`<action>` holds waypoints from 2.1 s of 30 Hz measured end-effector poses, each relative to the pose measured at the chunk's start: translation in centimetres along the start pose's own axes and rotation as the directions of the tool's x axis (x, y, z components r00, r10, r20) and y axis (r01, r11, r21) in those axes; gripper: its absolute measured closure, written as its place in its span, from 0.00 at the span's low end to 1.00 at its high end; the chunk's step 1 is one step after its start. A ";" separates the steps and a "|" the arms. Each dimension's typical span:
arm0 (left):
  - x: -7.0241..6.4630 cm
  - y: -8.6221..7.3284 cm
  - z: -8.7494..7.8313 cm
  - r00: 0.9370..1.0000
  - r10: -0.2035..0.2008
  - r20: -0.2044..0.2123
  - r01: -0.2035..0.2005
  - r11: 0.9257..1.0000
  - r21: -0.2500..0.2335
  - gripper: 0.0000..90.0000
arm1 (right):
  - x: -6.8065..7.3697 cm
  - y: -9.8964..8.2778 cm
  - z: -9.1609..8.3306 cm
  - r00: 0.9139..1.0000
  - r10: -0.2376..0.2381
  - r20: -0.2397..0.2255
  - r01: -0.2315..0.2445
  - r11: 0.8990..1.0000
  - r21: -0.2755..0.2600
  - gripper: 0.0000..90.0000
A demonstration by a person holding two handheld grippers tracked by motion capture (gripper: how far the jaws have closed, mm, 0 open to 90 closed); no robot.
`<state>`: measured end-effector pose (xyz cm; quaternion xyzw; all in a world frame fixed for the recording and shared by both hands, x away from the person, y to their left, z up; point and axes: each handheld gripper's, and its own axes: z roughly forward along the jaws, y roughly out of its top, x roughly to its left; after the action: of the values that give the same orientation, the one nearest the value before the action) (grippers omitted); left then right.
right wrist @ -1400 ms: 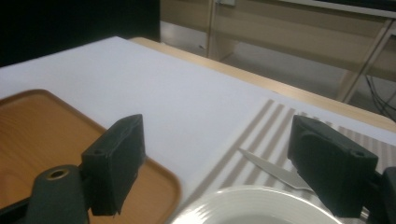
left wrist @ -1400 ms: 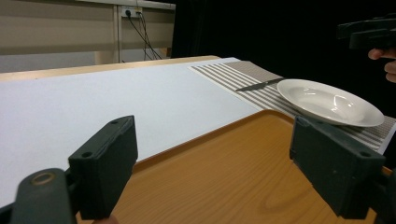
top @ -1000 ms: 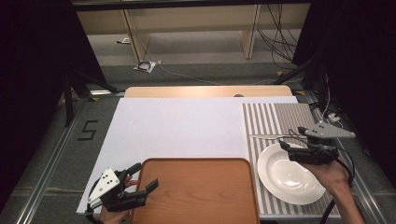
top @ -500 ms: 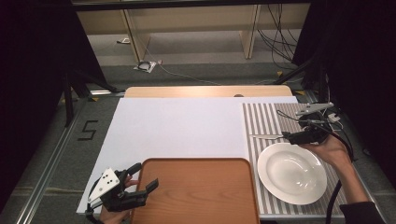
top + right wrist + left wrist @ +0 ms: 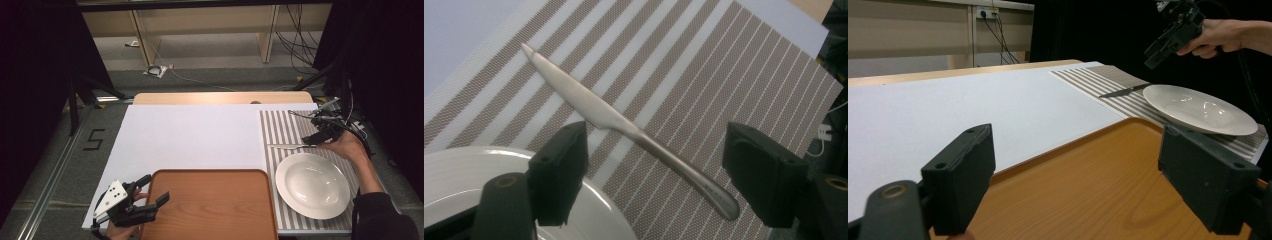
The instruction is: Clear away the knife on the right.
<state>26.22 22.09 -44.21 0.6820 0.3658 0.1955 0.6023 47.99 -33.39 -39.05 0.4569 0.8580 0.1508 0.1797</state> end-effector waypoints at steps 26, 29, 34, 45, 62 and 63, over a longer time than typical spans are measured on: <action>0.0 0.0 0.0 1.000 -0.009 0.003 0.009 1.000 -0.005 0.17 | -1.1 1.1 5.3 1.000 -0.021 0.021 0.016 0.974 0.227 0.36; 0.1 0.0 -0.1 1.000 -0.012 0.003 0.012 1.000 -0.007 0.17 | -0.9 1.1 5.8 0.999 -0.037 0.017 0.031 0.963 0.267 0.39; 0.0 0.0 0.0 1.000 -0.008 0.000 0.008 1.000 -0.004 0.17 | -1.0 1.2 6.2 0.998 -0.053 0.023 0.044 0.956 0.291 0.41; 0.0 0.0 -0.1 1.000 -0.008 -0.003 0.008 1.000 -0.004 0.17 | -1.0 1.2 7.2 0.997 -0.073 0.013 0.065 0.938 0.341 0.50; 0.0 0.1 -0.1 1.000 -0.009 0.000 0.009 1.000 -0.007 0.17 | -1.1 1.2 7.4 0.996 -0.084 -0.003 0.080 0.932 0.353 0.53; 0.0 0.1 -0.1 1.000 -0.010 -0.002 0.010 1.000 -0.010 0.17 | -1.2 1.1 7.4 0.996 -0.084 -0.005 0.081 0.933 0.350 0.53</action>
<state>26.19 22.19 -44.12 0.6769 0.3689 0.1948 0.6065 52.73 -33.07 -44.97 0.4459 0.8887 -0.0139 0.1059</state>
